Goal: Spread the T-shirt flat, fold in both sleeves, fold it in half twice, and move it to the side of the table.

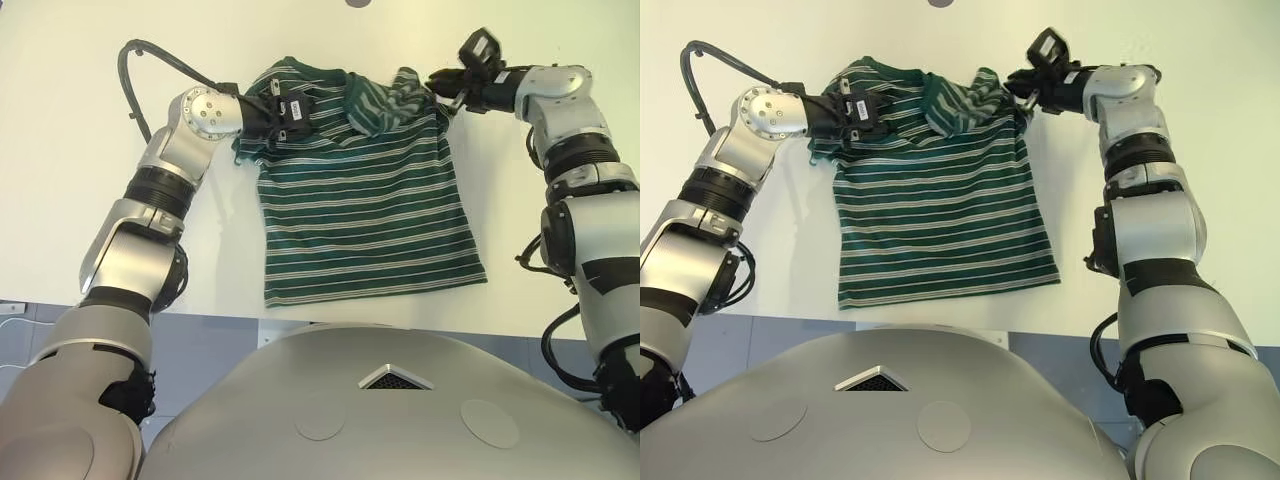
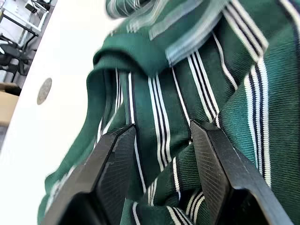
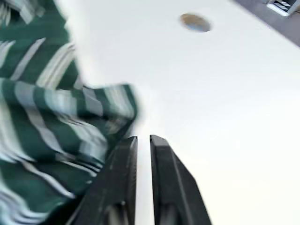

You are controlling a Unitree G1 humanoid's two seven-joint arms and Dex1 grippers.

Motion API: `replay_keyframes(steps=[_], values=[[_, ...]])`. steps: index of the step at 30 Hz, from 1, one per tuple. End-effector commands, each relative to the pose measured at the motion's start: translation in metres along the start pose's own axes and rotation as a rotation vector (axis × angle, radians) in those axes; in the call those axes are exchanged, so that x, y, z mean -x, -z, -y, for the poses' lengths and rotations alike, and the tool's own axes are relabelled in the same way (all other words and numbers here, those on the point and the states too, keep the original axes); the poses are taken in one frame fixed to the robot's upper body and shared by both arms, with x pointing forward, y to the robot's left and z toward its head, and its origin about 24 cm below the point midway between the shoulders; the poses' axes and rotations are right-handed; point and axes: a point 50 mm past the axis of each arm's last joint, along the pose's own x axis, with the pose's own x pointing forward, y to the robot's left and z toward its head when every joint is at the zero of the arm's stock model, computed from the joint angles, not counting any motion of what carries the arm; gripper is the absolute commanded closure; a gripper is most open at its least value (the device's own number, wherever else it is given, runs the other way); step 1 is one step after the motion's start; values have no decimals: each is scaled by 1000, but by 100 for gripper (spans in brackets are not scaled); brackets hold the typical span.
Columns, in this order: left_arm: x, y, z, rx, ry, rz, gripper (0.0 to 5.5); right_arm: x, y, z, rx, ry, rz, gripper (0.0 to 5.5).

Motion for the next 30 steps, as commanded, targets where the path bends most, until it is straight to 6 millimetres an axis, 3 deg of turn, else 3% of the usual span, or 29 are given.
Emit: replay_keyframes(steps=[1,3,4,9,13,18,30], values=[[0,18,19,12,60,-77,333,13,10,18,-144,242,53,548],[0,14,14,18,32,-50,333,15,7,20,-65,287,72,548],[0,9,9,34,11,-21,333,12,3,13,-4,225,96,548],[3,-9,-18,57,-68,63,333,5,-22,-49,344,-329,153,548],[1,-11,-20,57,-69,71,333,16,-24,-75,507,-540,35,527],[-3,-10,-17,64,-60,64,333,11,-32,-83,559,-522,40,453],[-6,-7,-15,72,-43,46,333,-12,-34,-80,561,-479,16,453]])
